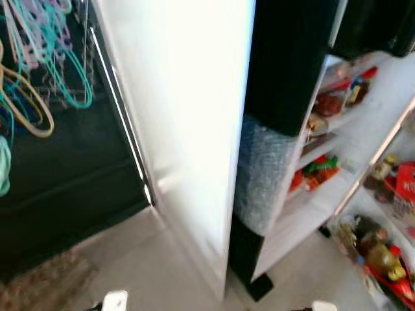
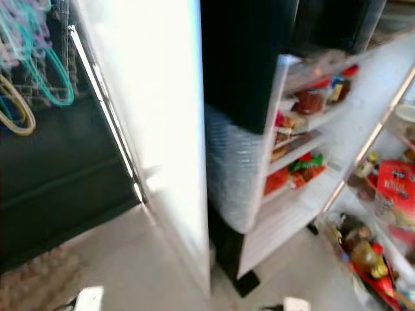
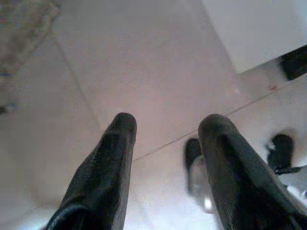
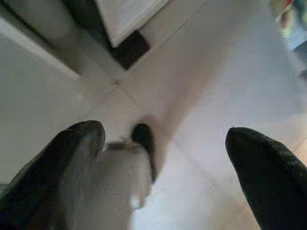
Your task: Restocking fridge
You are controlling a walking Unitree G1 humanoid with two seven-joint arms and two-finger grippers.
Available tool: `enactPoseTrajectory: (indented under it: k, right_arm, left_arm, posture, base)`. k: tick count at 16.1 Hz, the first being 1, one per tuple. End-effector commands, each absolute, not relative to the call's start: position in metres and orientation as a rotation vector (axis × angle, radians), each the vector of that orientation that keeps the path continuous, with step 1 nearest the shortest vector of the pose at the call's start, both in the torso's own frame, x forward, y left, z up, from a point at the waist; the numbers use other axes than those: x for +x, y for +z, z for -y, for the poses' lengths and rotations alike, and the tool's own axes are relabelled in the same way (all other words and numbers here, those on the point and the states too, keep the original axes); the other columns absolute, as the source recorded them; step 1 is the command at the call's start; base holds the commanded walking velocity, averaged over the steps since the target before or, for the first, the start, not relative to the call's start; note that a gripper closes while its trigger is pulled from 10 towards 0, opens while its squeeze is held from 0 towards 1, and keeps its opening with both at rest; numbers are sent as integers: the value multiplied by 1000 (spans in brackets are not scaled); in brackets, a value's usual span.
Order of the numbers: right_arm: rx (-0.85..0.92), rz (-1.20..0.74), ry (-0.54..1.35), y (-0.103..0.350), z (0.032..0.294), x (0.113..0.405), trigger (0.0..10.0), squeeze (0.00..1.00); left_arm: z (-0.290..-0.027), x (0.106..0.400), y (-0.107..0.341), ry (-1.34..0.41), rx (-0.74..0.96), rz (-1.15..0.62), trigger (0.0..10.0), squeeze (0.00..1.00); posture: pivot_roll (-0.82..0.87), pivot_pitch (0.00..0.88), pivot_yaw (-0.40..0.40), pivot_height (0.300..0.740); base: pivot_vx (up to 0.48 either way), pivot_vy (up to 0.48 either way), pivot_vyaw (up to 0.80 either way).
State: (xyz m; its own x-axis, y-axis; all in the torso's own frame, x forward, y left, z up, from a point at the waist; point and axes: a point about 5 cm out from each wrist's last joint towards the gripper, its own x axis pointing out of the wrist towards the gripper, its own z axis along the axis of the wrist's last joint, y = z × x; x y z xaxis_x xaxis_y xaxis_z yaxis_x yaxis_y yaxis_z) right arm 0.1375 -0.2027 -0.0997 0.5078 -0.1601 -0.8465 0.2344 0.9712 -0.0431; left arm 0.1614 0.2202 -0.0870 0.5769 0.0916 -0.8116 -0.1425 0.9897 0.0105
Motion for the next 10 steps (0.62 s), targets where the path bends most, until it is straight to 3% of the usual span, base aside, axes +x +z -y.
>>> enactPoseTrajectory:
  k: [1, 10]
  right_arm:
    - [87, -1028, -265, -101, 208, 131, 10000, 0]
    - [92, -1033, -260, -101, 206, 132, 10000, 0]
  left_arm:
    - [-218, 167, -85, 129, -61, -938, 10000, 0]
    - [-219, 168, -84, 118, -52, -930, 10000, 0]
  posture:
    - [-71, 0, 64, 740]
    - [-65, 5, 70, 740]
  base:
    - [0, 270, 0]
    - [0, 0, -782]
